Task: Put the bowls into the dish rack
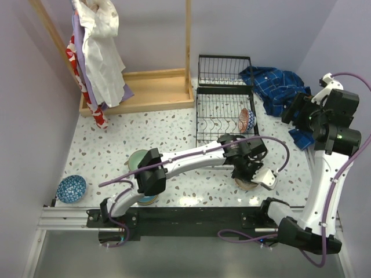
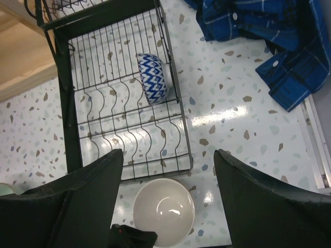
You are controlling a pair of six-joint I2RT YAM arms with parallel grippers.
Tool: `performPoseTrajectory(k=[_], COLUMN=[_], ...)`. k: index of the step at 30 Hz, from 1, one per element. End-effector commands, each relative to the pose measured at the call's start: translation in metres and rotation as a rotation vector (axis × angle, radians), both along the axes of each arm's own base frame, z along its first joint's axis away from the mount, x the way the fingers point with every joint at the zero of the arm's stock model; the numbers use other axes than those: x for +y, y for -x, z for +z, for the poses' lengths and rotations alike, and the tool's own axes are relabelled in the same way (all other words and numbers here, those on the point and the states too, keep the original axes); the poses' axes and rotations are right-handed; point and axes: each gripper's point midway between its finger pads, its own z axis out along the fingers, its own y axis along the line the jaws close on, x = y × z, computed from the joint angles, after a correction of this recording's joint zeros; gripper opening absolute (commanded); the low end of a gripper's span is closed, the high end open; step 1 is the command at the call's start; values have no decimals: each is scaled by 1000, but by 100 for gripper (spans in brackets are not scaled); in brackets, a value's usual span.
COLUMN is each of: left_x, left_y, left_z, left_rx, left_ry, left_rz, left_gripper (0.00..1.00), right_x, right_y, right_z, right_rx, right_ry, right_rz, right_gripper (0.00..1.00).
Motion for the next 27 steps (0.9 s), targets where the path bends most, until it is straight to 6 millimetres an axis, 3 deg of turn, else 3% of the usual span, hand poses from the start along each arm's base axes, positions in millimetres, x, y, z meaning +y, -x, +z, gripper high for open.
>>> performPoseTrajectory(k=[1, 3, 6, 7, 9, 10, 12, 13, 14, 15, 16, 17, 18, 19, 21, 22, 27], left_x=[-18, -14, -5, -1, 8, 15, 21, 28, 32, 33, 41, 46, 55, 72, 76, 81, 82], left_y=[-6, -9, -40, -74, -97, -132, -157, -180, -189, -198, -220, -225, -233, -244, -258, -261, -275], left_z=[134, 152, 179, 196, 212, 230, 239, 253, 255, 246, 261, 269, 239, 272, 256, 261, 246], left_rx=[-11, 32, 118, 123, 253, 258, 400, 421, 513, 578, 585, 731, 829, 791, 886, 898, 1048], left_ry=[339, 376, 447, 521, 571, 656, 685, 748, 749, 738, 830, 854, 849, 1064, 1065, 1108, 1129], left_rz=[43, 67, 175, 240, 344, 403, 503, 534, 588, 607, 608, 651, 726, 651, 738, 718, 793], left_gripper=[0, 0, 0, 0, 0, 0, 0, 0, 0, 0, 0, 0, 0, 0, 0, 0, 0], right_x=[3, 1, -6, -8, -12, -14, -18, -21, -23, -26, -30, -32, -34, -35, -41, -44, -56], right_y=[-1, -4, -9, -10, -14, -16, -19, -19, -19, -19, -18, -17, -17, -17, -17, -18, -20], right_z=[19, 16, 11, 10, 9, 8, 1, -3, -7, -11, -17, -20, -22, -26, -26, -27, -26], right_rx=[-37, -21, 1, 7, 14, 17, 44, 61, 79, 93, 113, 125, 136, 150, 161, 169, 186], right_ry=[-2, -6, 7, 15, 26, 33, 36, 46, 51, 57, 71, 77, 81, 91, 118, 135, 199], right_rz=[12, 9, -10, -17, -25, -23, -32, -43, -51, -59, -71, -77, -84, -81, -93, -89, -105], right_gripper=[75, 75, 75, 75, 75, 75, 74, 74, 74, 74, 74, 74, 74, 74, 74, 74, 74])
